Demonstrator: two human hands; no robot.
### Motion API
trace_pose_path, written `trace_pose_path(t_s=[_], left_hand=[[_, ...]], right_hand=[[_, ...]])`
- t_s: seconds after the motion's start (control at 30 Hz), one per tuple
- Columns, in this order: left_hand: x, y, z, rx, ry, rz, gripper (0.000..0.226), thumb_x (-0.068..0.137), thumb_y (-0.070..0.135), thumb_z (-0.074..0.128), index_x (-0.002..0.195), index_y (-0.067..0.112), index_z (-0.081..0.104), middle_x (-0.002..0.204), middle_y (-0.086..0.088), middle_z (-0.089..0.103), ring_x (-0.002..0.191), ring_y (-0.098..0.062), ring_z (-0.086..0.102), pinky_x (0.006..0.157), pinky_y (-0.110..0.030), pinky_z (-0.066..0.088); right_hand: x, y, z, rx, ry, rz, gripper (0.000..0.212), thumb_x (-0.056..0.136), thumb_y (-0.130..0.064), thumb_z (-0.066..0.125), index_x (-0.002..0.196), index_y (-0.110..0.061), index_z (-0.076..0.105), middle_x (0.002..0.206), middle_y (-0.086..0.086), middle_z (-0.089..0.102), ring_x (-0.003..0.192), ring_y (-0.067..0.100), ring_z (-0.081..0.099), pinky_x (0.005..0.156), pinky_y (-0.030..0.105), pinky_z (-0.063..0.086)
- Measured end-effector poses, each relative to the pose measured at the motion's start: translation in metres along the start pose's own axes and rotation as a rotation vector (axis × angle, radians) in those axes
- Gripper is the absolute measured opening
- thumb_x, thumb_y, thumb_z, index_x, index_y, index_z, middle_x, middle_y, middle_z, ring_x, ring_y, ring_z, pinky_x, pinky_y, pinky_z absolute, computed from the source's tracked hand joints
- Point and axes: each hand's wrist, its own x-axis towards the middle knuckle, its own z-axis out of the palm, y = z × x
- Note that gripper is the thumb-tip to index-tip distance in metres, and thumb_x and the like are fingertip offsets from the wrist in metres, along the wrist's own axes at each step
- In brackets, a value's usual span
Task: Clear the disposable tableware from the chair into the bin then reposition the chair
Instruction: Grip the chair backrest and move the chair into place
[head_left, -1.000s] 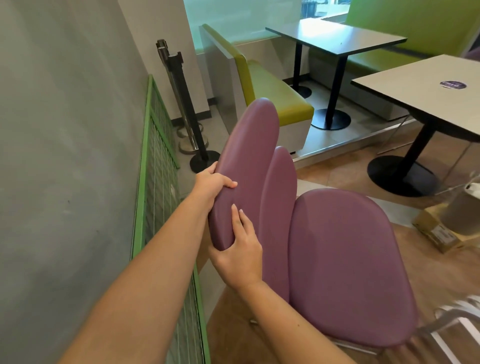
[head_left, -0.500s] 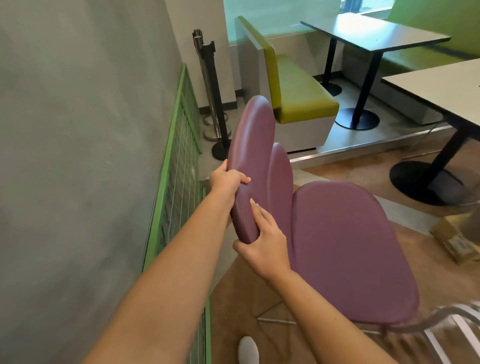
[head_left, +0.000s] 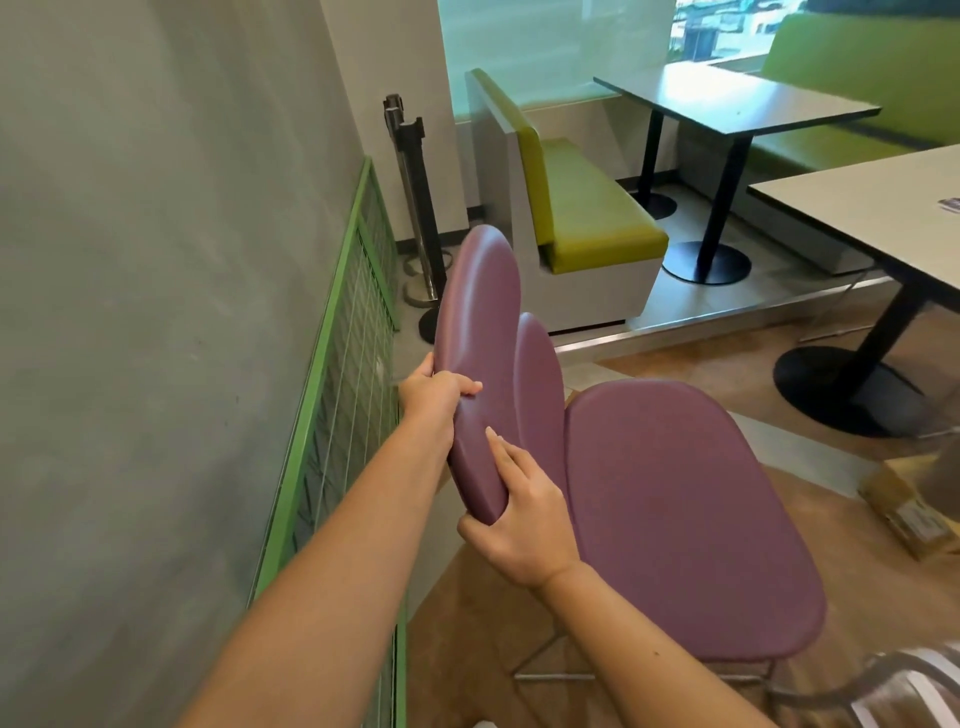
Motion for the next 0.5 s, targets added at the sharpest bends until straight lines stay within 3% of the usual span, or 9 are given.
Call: trace_pose_path(t_s=[0.17, 0.27, 0.33, 0.5], left_hand=[[0.022, 0.004, 0.033, -0.062, -0.010, 0.003, 0.086, 0.069, -0.011, 0.071, 0.144, 0.023, 0.044, 0.122, -0.006, 0.065, 0.100, -0.028, 0.064, 0.086, -0.036, 0.053], [0.033, 0.004, 0.058, -0.061, 0.001, 0.008, 0.085, 0.071, -0.009, 0.070, 0.144, 0.024, 0.045, 0.127, -0.003, 0.063, 0.107, -0.029, 0.062, 0.096, -0.042, 0.051], [0.037, 0.005, 0.074, -0.070, 0.014, 0.004, 0.084, 0.073, -0.010, 0.068, 0.145, 0.024, 0.043, 0.126, -0.002, 0.062, 0.110, -0.029, 0.061, 0.096, -0.039, 0.050], [0.048, 0.003, 0.108, -0.090, 0.037, 0.016, 0.078, 0.073, -0.008, 0.066, 0.139, 0.030, 0.051, 0.116, -0.001, 0.067, 0.097, -0.026, 0.061, 0.092, -0.037, 0.051]], right_hand=[[0.027, 0.022, -0.018, 0.026, 0.023, -0.001, 0.089, 0.072, -0.052, 0.066, 0.151, -0.031, 0.031, 0.144, -0.009, 0.047, 0.125, 0.010, 0.051, 0.103, 0.031, 0.046], [0.041, 0.037, -0.031, 0.042, 0.033, 0.021, 0.089, 0.075, -0.073, 0.059, 0.150, -0.035, 0.030, 0.146, -0.013, 0.046, 0.129, 0.005, 0.048, 0.108, 0.028, 0.043], [0.049, 0.047, -0.043, 0.027, 0.036, 0.023, 0.088, 0.075, -0.079, 0.053, 0.149, -0.036, 0.032, 0.147, -0.016, 0.045, 0.131, 0.002, 0.045, 0.110, 0.027, 0.040], [0.066, 0.069, -0.066, 0.007, 0.078, 0.041, 0.072, 0.082, -0.071, 0.051, 0.146, -0.039, 0.038, 0.140, -0.024, 0.050, 0.124, -0.006, 0.049, 0.106, 0.024, 0.043]])
